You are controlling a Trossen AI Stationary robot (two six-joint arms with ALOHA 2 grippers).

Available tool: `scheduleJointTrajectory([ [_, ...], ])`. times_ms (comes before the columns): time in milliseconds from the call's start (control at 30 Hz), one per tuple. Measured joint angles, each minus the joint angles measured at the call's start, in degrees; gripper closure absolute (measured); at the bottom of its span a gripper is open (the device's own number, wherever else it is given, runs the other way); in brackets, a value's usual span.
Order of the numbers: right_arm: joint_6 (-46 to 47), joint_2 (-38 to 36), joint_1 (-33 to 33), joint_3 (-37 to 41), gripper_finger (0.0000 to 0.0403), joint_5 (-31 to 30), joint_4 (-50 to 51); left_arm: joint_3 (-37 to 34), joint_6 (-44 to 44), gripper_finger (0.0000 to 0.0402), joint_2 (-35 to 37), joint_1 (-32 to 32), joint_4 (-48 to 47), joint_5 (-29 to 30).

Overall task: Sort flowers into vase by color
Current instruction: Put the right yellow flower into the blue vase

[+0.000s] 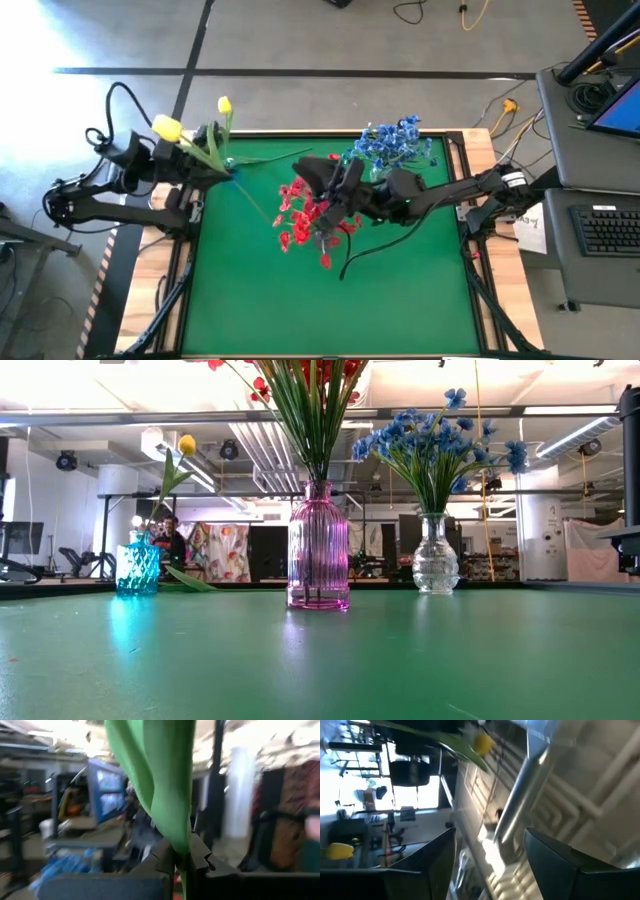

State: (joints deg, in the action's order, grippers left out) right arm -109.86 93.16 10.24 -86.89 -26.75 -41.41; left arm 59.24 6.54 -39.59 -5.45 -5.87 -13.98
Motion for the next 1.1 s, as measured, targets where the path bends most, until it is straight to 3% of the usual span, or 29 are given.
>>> scheduleJointTrajectory([
  [167,3.35,-1.09,-0.13,0.00,0.0169,-4.30,-2.90,0.00,-4.83,0.0401,2.30,0.00,-11.44,12.18],
  [333,7.90,-2.49,-0.11,0.00,0.0165,-4.86,-3.02,0.00,-7.05,0.0401,2.53,0.00,-21.69,34.27],
  [600,10.80,-2.84,-0.11,0.00,0.0167,-4.85,-2.82,-1.35,0.68,0.0401,-0.38,-0.05,-33.30,61.54],
  [900,10.82,-2.65,-0.11,0.00,0.0165,-4.87,-2.71,-8.70,9.13,0.0401,-0.57,-4.80,-35.43,72.12],
  [1100,10.84,-2.62,-0.11,0.00,0.0165,-4.89,-2.60,-11.17,10.04,0.0401,-0.03,-9.72,-34.74,73.07],
])
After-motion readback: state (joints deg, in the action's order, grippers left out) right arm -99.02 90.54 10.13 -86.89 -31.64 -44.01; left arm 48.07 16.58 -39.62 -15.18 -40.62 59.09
